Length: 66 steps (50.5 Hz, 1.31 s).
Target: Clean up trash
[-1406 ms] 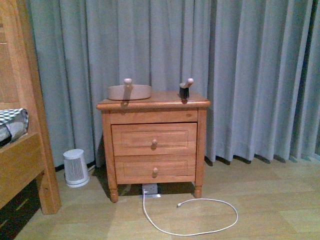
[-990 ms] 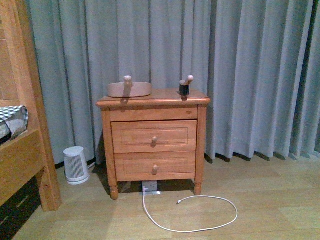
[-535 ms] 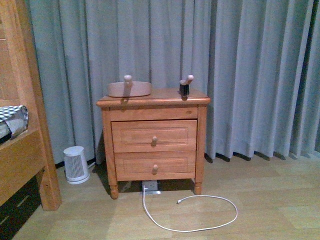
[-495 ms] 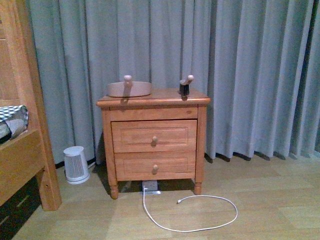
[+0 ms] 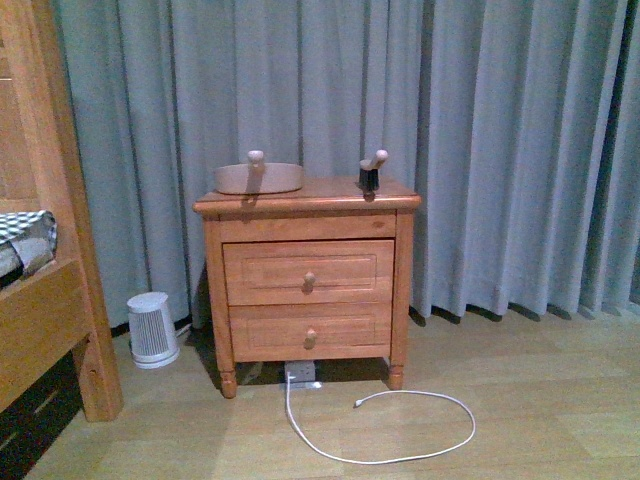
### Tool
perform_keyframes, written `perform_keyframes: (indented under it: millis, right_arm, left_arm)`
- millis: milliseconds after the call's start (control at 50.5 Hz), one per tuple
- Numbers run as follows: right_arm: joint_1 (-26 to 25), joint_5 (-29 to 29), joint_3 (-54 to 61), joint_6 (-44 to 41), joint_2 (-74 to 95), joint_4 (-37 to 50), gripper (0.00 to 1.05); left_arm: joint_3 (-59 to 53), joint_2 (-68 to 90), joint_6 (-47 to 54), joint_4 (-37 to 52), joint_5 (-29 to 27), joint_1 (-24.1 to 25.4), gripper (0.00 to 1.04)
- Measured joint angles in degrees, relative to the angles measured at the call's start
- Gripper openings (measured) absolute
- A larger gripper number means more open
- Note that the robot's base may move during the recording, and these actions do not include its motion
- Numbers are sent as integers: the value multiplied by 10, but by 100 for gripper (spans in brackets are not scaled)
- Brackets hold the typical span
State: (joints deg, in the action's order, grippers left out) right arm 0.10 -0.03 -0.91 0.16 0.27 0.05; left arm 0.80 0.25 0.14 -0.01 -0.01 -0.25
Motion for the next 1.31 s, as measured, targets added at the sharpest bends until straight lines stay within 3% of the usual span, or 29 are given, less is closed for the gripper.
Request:
perform_keyframes:
  millis: [1307]
  right_arm:
    - [0,0,0,0,0,0,97]
  left_arm:
    - [0,0,0,0,0,0,97]
